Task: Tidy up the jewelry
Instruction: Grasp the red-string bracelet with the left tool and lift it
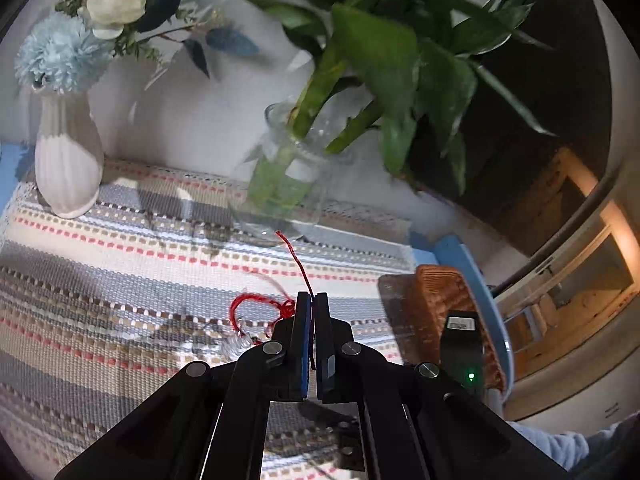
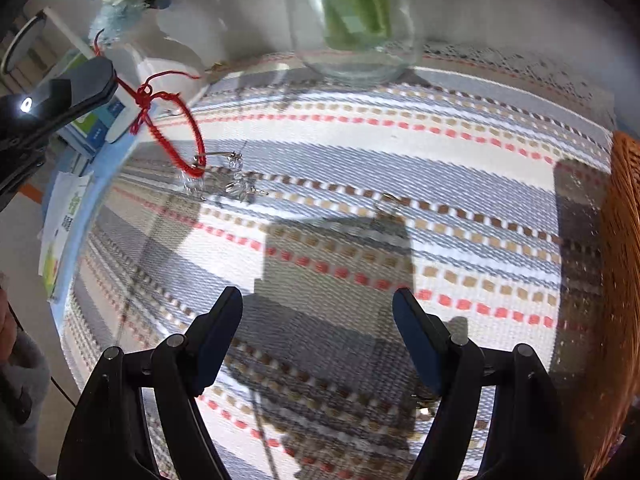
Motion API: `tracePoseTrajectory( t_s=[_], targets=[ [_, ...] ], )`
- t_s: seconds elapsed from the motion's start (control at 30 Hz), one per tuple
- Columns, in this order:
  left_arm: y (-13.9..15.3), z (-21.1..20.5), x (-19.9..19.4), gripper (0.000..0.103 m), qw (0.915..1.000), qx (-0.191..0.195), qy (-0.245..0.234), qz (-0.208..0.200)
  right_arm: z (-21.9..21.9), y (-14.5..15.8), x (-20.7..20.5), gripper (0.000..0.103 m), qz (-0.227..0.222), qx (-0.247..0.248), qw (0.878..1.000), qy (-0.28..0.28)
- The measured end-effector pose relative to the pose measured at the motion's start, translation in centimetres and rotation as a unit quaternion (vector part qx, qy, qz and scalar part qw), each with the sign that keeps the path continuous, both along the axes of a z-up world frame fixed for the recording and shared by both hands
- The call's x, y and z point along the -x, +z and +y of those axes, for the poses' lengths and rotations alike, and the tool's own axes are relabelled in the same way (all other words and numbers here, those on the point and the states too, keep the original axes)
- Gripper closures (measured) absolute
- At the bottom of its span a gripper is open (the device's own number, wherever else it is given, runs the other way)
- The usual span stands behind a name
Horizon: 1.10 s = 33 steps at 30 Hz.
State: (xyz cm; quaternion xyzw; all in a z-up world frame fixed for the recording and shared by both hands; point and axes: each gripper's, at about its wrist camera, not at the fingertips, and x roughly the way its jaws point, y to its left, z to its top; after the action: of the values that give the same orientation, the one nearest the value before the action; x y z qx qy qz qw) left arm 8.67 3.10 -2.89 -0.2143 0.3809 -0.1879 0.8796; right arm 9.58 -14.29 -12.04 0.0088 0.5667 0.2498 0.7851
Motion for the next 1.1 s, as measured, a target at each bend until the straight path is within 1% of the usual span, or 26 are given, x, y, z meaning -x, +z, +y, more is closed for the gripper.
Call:
tracePoseTrajectory(
  t_s=[0.07, 0.13, 0.2, 0.3, 0.33, 0.37, 0.43, 0.47, 0.57, 0.6, 0.67, 0.7, 0.73, 0.8, 0.83, 0.9, 0.97, 1.07, 1.1],
  targets=[
    [0.5, 0.1, 0.4, 0.102, 0.9999, 0.013, -0.005, -0.002, 0.6, 0.8, 0.5, 0.024, -0.007, -0.021, 1.000, 0.012],
    [0.9, 0.2, 0.8, 0.102, 0.9998, 0.020, -0.009, -0.003, 1.2, 1.8, 1.0, 0.024, -0.026, -0.036, 0.999, 0.027],
    [1.3, 0.2, 1.1, 0.102, 0.9994, 0.033, -0.015, -0.004, 1.8, 2.6, 1.7, 0.024, -0.048, -0.041, 0.997, 0.042],
    [1.9, 0.2, 1.5, 0.102, 0.9989, 0.042, -0.020, -0.007, 2.4, 3.4, 2.5, 0.024, -0.078, -0.034, 0.995, 0.051],
    [2.1, 0.2, 1.6, 0.102, 0.9989, 0.041, -0.021, -0.008, 2.6, 3.6, 2.5, 0.025, -0.083, -0.036, 0.995, 0.051],
    [2.2, 0.1, 1.8, 0.102, 0.9990, 0.038, -0.023, -0.009, 2.6, 3.6, 2.6, 0.031, -0.084, -0.037, 0.994, 0.050],
    [2.2, -0.1, 1.9, 0.102, 0.9992, 0.030, -0.027, -0.005, 2.5, 3.2, 2.5, 0.038, -0.075, -0.017, 0.996, 0.044],
    [1.9, -0.4, 1.8, 0.102, 0.9993, 0.020, -0.031, 0.002, 2.6, 2.7, 2.4, 0.041, -0.066, -0.008, 0.997, 0.040],
    [0.2, -0.9, 1.5, 0.101, 0.9984, -0.011, -0.039, 0.040, 1.6, 1.4, 2.3, 0.041, -0.035, -0.020, 0.999, 0.024],
    [-1.0, -1.0, 1.4, 0.101, 0.9972, -0.020, -0.039, 0.061, 1.3, 1.1, 2.4, 0.041, -0.030, -0.023, 0.999, 0.021],
    [-2.7, -1.0, 1.2, 0.101, 0.9953, -0.033, -0.034, 0.084, 0.8, 0.7, 2.5, 0.041, -0.029, -0.017, 0.999, 0.015],
    [-4.0, -1.1, 1.2, 0.101, 0.9930, -0.046, -0.030, 0.105, 0.5, 0.5, 2.6, 0.041, -0.029, -0.011, 0.999, 0.009],
    [-4.8, -1.2, 1.2, 0.101, 0.9912, -0.051, -0.029, 0.118, 0.3, 0.4, 2.6, 0.041, -0.028, -0.010, 1.000, 0.005],
    [-7.4, -1.3, 1.5, 0.100, 0.9840, -0.060, -0.034, 0.164, 0.0, 0.4, 2.5, 0.041, -0.030, -0.010, 0.999, -0.001],
    [-7.9, -1.4, 1.6, 0.100, 0.9823, -0.062, -0.035, 0.173, 0.0, 0.4, 2.4, 0.041, -0.033, -0.008, 0.999, -0.001],
    [-9.4, -1.7, 2.1, 0.100, 0.9779, -0.060, -0.041, 0.196, 0.1, 0.7, 1.9, 0.041, -0.049, 0.003, 0.999, 0.008],
    [-10.2, -2.0, 2.4, 0.100, 0.9771, -0.052, -0.042, 0.202, 0.4, 0.9, 1.3, 0.047, -0.060, 0.006, 0.998, 0.023],
    [-11.2, -2.3, 2.5, 0.101, 0.9770, -0.025, -0.034, 0.209, 1.1, 0.9, 0.5, 0.054, -0.071, 0.021, 0.997, 0.038],
    [-11.7, -2.4, 2.5, 0.101, 0.9767, -0.010, -0.030, 0.212, 1.4, 0.5, 0.2, 0.055, -0.071, 0.027, 0.996, 0.046]
  ],
)
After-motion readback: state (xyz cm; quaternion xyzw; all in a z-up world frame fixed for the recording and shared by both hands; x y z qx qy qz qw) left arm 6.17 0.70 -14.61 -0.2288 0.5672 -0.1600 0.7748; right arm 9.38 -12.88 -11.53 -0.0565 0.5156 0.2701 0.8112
